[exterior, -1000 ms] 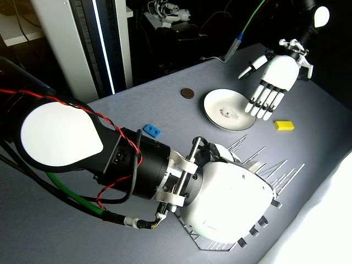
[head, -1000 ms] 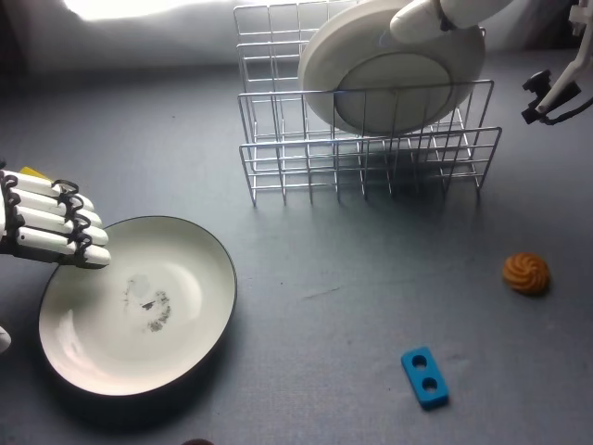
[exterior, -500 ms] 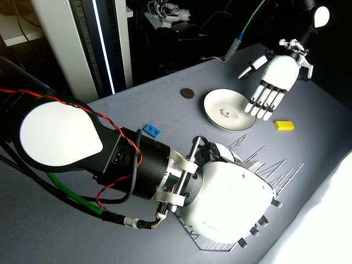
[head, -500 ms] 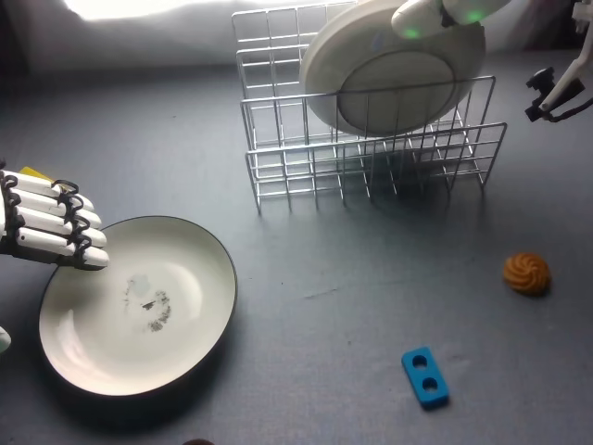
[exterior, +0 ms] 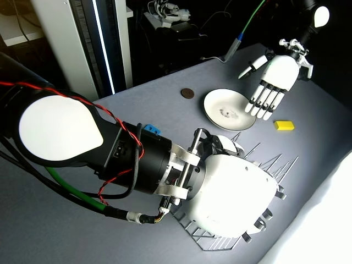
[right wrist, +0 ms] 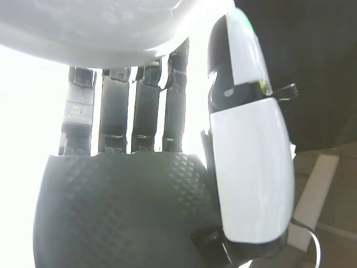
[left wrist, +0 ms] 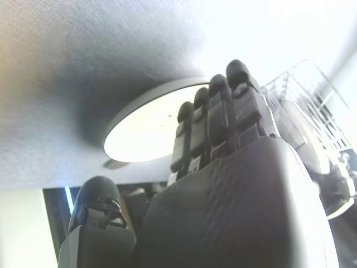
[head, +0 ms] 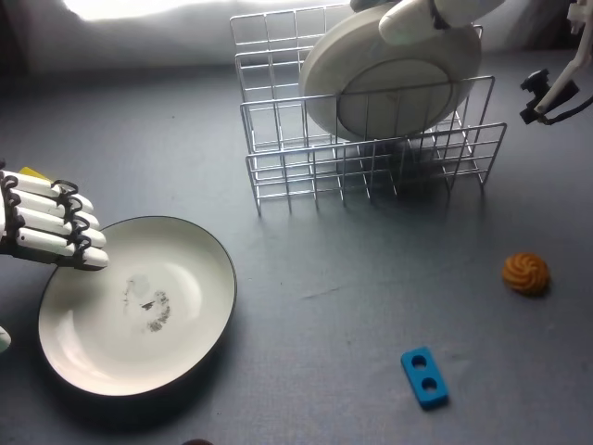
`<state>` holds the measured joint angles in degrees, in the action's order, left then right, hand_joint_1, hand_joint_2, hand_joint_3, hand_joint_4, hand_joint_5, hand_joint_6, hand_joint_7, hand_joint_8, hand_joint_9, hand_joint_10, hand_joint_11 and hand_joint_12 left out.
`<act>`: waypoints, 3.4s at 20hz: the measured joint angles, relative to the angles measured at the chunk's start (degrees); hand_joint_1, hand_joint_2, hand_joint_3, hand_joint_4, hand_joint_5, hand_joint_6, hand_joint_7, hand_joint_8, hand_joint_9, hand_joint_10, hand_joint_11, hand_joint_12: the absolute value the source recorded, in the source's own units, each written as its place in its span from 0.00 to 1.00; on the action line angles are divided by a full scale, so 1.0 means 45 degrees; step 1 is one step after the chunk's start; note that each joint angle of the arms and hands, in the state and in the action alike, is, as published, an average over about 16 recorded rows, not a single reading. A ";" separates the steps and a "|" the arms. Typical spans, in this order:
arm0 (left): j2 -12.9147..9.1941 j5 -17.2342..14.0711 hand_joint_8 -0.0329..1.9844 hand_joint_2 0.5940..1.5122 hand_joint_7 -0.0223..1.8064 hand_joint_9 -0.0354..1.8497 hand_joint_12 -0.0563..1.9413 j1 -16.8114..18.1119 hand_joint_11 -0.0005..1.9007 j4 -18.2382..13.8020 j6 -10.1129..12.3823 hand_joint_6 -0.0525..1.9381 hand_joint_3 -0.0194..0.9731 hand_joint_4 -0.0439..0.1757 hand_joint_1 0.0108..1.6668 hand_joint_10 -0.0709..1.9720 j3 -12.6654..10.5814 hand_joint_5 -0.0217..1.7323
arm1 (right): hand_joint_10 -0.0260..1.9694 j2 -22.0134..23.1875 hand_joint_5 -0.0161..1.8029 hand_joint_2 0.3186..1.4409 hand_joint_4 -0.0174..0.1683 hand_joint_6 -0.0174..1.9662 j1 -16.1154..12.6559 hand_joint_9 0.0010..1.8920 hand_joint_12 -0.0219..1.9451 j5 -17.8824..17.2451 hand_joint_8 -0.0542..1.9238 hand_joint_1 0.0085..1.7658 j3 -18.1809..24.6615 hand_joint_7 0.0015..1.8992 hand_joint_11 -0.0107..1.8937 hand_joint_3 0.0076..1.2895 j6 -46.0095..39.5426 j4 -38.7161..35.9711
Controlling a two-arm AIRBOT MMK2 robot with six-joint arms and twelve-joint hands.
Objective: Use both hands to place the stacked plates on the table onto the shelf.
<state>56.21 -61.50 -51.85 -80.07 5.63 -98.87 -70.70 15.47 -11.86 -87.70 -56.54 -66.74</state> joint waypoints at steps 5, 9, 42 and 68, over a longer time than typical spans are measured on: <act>0.0006 0.0059 0.02 0.62 0.07 0.07 0.13 -0.0073 0.01 0.0017 0.0000 0.02 0.04 0.20 0.00 0.04 0.0000 0.08 | 0.10 0.0276 0.47 0.65 0.08 0.03 -0.0393 0.44 0.63 -0.0118 0.03 0.63 0.0595 0.47 0.21 0.00 0.1609 0.0004; 0.0016 0.0112 0.01 0.62 0.07 0.07 0.13 -0.0176 0.01 0.0055 0.0001 0.02 0.04 0.20 0.00 0.04 0.0000 0.07 | 0.08 0.0562 0.46 0.64 0.08 0.03 -0.0912 0.44 0.62 -0.0054 0.03 0.63 0.1443 0.45 0.20 0.00 0.3465 -0.0120; 0.0645 -0.0021 0.01 0.64 0.03 0.09 0.13 -0.1344 0.01 0.0804 0.1571 0.03 0.04 0.19 0.00 0.05 -0.0813 0.07 | 0.02 -0.0246 0.02 0.58 0.11 0.03 0.2206 0.01 0.03 -0.1420 0.03 0.55 0.7287 0.01 0.01 0.00 2.7450 1.1803; 0.0825 0.0168 0.01 0.63 0.06 0.08 0.15 -0.0926 0.01 0.0464 0.1563 0.03 0.04 0.20 0.00 0.04 -0.1632 0.08 | 0.02 -0.0884 0.02 0.55 0.11 0.03 0.2947 0.01 0.15 -0.1658 0.03 0.54 0.7061 0.01 0.01 0.00 3.0246 1.4354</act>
<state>59.92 -60.74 -56.02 -77.98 12.66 -106.21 -74.68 28.73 -19.32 -55.93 79.57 -2.15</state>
